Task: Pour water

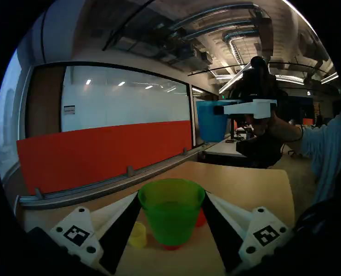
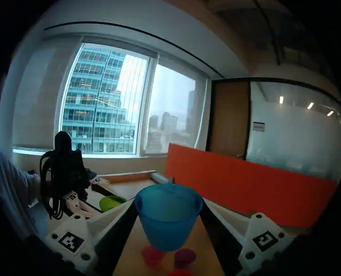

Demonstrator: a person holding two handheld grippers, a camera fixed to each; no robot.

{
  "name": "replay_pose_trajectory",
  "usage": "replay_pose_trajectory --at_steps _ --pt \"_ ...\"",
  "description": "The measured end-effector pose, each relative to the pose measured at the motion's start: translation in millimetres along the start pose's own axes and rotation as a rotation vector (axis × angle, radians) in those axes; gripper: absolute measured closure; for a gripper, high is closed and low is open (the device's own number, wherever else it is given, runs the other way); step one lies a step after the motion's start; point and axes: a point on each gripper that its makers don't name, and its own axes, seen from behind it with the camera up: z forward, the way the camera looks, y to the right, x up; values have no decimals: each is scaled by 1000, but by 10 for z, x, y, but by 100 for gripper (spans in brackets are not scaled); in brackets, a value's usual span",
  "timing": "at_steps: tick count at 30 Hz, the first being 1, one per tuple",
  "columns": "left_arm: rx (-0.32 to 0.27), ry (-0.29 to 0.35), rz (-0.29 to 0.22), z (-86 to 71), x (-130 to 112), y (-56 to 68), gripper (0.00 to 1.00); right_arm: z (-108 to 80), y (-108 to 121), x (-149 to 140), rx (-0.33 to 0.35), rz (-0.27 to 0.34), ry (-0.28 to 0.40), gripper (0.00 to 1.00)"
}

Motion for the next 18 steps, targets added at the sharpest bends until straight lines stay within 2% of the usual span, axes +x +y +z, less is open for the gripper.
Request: replay_pose_trajectory --at_steps 8,18 --pt "-11 -33 3 -9 -107 1 12 1 -27 -235 14 15 -40 8" --pt "-16 -111 18 -22 -383 -14 12 -18 -147 -583 53 23 -92 8"
